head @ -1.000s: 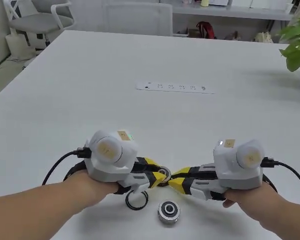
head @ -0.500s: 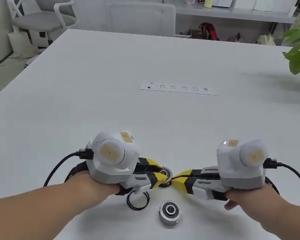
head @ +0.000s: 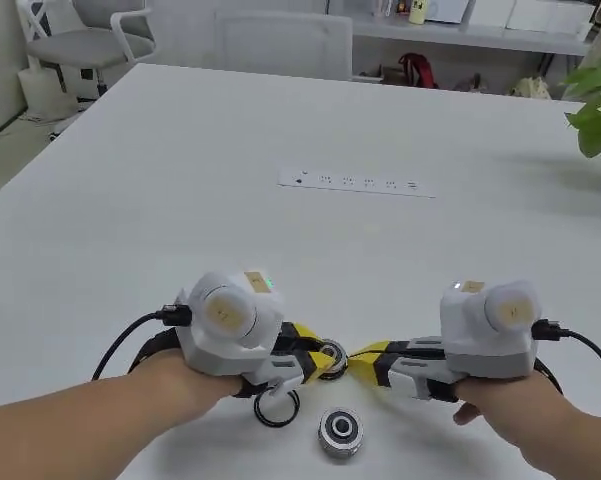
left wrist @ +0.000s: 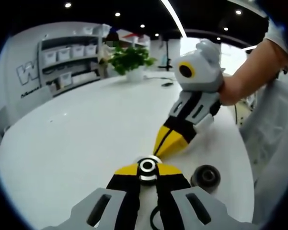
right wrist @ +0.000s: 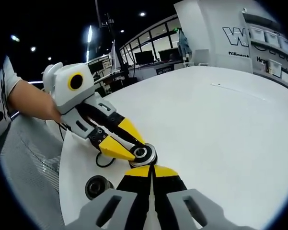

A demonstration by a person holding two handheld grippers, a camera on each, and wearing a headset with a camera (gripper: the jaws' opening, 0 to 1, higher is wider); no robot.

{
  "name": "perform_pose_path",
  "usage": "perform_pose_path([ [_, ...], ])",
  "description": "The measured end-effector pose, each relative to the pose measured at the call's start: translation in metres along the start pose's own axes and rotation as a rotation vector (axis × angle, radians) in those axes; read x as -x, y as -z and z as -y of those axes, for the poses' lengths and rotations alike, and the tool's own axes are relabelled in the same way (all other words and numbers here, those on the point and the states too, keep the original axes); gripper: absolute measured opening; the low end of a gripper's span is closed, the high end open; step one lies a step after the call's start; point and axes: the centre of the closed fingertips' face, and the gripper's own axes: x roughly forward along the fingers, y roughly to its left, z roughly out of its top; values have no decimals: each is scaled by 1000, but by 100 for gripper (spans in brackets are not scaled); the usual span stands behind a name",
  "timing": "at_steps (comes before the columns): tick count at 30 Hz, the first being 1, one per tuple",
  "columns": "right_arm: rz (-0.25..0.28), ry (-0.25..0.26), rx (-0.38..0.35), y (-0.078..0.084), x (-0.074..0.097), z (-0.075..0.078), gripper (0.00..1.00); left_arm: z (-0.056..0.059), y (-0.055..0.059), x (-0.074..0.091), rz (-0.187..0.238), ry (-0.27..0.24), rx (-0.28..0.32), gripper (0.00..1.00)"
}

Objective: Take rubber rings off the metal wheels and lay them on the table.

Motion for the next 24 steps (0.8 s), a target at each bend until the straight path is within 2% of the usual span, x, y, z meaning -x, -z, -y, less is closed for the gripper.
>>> perform_pose_path([
  [11, 31, 8, -62, -8, 2, 1, 0, 0, 0, -1, -8, -25, -17, 11],
  [24, 52, 33, -129, -11, 1, 3, 0, -1, 0, -1, -3, -38, -1, 11],
])
